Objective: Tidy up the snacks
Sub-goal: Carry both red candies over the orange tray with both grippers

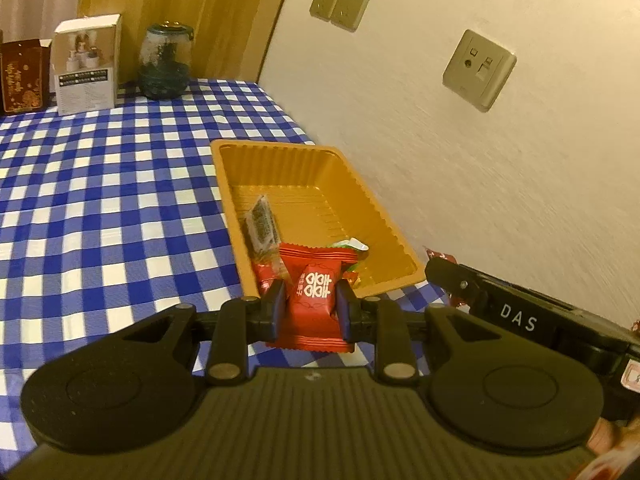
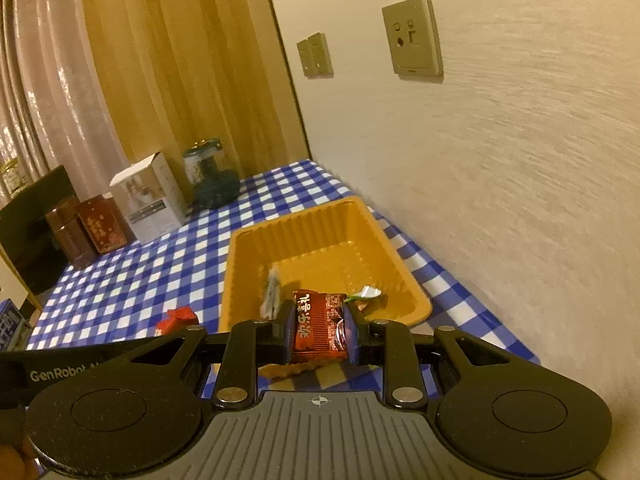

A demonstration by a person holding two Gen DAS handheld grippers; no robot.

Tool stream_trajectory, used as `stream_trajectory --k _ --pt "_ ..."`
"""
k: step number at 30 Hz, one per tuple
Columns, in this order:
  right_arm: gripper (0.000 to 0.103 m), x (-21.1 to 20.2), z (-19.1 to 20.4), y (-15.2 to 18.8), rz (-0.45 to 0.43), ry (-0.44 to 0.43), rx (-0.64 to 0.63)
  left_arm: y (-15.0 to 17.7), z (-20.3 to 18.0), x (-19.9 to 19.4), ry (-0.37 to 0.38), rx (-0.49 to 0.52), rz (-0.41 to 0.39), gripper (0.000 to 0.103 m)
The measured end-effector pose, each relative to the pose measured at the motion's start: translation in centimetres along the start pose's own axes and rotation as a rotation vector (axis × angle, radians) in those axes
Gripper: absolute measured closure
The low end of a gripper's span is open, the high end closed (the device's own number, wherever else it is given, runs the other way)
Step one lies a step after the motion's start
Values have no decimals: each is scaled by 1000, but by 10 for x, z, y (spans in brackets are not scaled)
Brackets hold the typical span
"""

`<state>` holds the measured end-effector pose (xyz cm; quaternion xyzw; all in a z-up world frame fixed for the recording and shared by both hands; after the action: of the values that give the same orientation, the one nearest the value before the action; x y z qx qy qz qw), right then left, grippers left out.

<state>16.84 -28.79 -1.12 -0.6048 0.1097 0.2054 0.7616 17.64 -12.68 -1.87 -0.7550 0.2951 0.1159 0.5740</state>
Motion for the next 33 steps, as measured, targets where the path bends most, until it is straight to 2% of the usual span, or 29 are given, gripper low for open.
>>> stream_trajectory --k 20,33 --pt "77 64 -21 -18 13 -14 -29 -14 -1 71 7 -35 32 80" --pt "77 104 -32 -26 44 -4 -32 -26 14 118 -1 -64 38 80"
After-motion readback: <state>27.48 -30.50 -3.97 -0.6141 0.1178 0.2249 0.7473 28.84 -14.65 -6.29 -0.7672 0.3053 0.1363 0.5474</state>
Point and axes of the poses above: each gripper's, at about its wrist camera, not at the fingertips, and x roughly the way its jaws point, z to its left, y to its underside, the point moved 5 cm from there along x, roughly the way its jaws point, and after that the axes turned 10 degrees about -z, right-handed, at the moved point
